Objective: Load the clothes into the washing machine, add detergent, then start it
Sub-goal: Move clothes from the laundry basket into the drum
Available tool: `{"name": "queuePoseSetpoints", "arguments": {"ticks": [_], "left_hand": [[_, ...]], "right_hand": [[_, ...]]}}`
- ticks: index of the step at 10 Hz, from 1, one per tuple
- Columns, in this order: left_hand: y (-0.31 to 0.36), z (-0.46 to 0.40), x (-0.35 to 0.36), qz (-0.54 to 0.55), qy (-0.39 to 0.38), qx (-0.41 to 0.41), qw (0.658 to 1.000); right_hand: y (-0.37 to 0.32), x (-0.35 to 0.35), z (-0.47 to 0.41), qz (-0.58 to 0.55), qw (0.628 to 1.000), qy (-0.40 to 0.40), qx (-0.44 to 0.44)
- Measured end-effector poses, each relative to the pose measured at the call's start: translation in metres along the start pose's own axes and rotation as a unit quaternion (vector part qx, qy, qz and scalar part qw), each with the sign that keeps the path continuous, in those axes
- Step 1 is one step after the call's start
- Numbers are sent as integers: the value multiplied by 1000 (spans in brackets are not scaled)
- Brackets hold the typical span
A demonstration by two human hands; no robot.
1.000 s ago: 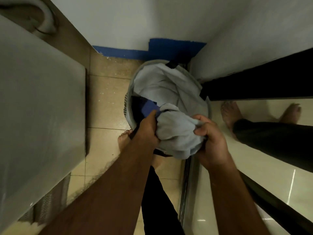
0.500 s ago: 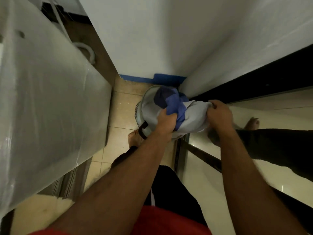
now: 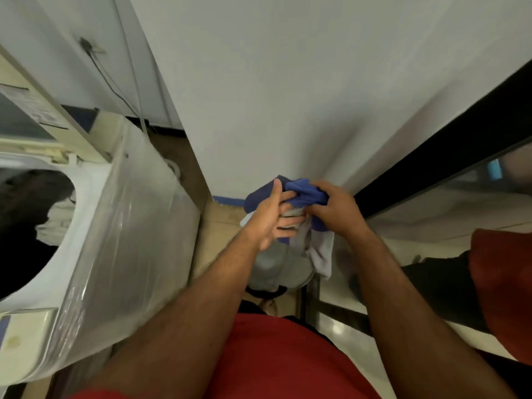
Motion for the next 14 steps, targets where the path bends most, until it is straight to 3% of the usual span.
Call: {"name": "queuePoseSetpoints", "arguments": {"ticks": [1, 2, 3, 4, 5, 6, 7, 8, 9, 10, 11, 12, 14], "left_hand": [[20, 10, -36, -29, 111, 58, 992], [37, 18, -68, -116, 196, 119, 966], [45, 15, -61, -156, 138, 122, 970], [55, 19, -23, -52, 24, 126, 990], [72, 32, 18, -2, -47, 120, 992], [88, 40, 36, 34, -77, 140, 987], [106, 50, 43, 8, -66, 201, 977], [111, 53, 35, 21, -12, 221, 975], [114, 56, 20, 52, 28, 232, 971], [115, 62, 2, 103, 59, 230, 966], [118, 70, -18, 151, 80, 234, 957], [120, 81, -27, 181, 57, 241, 952], [119, 125, -75, 133, 128, 210, 960]], "right_hand": [[-16, -13, 2, -88, 995, 34, -15], [-21, -11, 4, -196, 980, 13, 41], [-43, -19, 8, -328, 944, 6, 42], [-74, -30, 7, -487, 873, -12, 13], [-102, -36, 3, -571, 820, -20, 1], [-116, -50, -6, -586, 809, 45, -9], [-125, -65, -10, -471, 875, 114, -11], [-136, -76, -6, -319, 934, 138, -80], [-122, -70, -1, -194, 972, 111, -69], [-85, -45, 1, -198, 979, 30, 27], [-65, -3, 9, -308, 943, -94, 85], [-87, 34, 22, -432, 869, -233, 64], [-161, 59, 33, -509, 828, -232, 23]]}}
Point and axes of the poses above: each hand's wrist, its own z-axis away from the middle knuckle, its own x-axis out of the palm, y = z × x, the point moved 10 cm from there along -z, towards the middle knuckle, and after that the axes turned 4 degrees about -y, right-handed, at the moved point
